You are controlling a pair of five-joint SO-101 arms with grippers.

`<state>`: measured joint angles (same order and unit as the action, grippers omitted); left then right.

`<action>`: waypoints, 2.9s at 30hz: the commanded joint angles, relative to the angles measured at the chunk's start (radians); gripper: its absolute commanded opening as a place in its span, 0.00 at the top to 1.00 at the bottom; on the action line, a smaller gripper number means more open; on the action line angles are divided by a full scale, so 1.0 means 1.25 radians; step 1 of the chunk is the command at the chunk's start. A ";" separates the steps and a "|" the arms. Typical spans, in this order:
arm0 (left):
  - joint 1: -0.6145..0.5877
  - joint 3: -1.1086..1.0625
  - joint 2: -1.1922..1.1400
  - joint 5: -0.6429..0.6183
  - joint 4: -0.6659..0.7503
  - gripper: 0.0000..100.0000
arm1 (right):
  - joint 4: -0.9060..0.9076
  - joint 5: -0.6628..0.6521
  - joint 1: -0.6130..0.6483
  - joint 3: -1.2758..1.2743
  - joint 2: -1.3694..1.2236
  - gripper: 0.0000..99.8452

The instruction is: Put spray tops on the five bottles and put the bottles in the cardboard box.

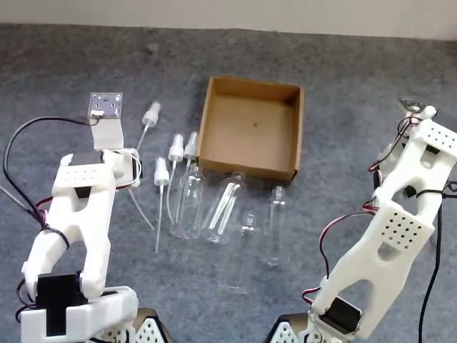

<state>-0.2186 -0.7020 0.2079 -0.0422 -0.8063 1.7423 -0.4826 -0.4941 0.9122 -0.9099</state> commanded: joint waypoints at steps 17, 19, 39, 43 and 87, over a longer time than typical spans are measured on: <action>-0.002 0.014 0.009 -0.001 -0.011 0.86 | 0.018 -0.029 0.002 0.051 0.033 1.00; 0.007 0.041 0.006 -0.001 -0.058 0.86 | 0.018 -0.029 0.007 0.051 0.078 1.00; 0.018 0.036 0.003 0.000 -0.085 0.86 | -0.063 0.060 0.028 -0.013 0.164 0.83; 0.018 0.036 0.003 0.000 -0.085 0.86 | -0.062 0.060 0.039 -0.013 0.134 0.79; 0.017 0.036 0.003 0.000 -0.085 0.86 | -0.040 0.042 0.025 -0.012 0.117 0.99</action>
<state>-0.2202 -0.6605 0.2079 -0.0422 -0.9275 1.6763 -0.4104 -0.4557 0.8861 -0.8991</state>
